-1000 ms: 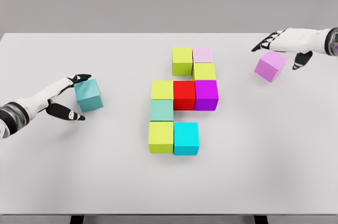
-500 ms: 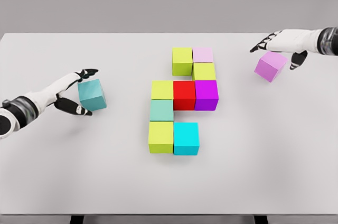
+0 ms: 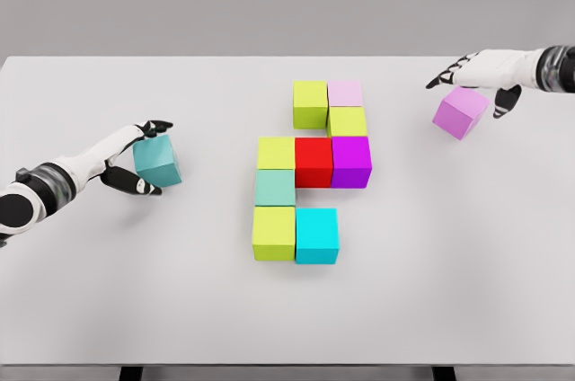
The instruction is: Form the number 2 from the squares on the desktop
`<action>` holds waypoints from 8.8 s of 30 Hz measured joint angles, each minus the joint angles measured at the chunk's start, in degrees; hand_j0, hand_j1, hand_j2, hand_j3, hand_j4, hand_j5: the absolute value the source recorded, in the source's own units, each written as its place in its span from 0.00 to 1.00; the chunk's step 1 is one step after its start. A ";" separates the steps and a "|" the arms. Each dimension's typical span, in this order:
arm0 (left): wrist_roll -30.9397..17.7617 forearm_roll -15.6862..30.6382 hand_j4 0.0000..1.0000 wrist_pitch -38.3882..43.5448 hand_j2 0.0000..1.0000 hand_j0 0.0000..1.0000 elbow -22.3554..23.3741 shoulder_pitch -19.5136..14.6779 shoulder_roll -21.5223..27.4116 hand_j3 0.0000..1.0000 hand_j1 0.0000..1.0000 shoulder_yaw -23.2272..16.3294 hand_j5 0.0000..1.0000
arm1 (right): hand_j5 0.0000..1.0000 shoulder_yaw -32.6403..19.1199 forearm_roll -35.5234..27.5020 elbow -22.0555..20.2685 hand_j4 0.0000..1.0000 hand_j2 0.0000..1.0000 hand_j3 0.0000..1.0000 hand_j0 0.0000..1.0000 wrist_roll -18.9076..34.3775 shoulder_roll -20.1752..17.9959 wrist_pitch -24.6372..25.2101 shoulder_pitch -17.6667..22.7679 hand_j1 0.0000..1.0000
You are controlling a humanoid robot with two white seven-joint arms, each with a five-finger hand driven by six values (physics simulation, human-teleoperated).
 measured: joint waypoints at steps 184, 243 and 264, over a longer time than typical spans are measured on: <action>-19.76 -14.84 0.94 -5.37 0.94 0.94 47.09 -11.78 -44.44 0.94 0.94 7.56 0.94 | 1.00 -1.95 -6.40 -42.08 1.00 1.00 1.00 1.00 0.00 -20.05 0.00 21.36 1.00; -44.13 -21.37 1.00 -4.45 1.00 1.00 32.88 -15.64 -26.57 1.00 1.00 5.91 1.00 | 1.00 -11.92 -29.86 -28.29 1.00 1.00 1.00 1.00 0.00 -18.84 -0.02 23.20 1.00; -44.23 -23.73 1.00 -4.18 1.00 1.00 38.98 -16.26 -32.24 1.00 1.00 6.72 1.00 | 1.00 -11.93 -29.85 -29.02 1.00 1.00 1.00 1.00 0.00 -18.62 -0.02 22.15 1.00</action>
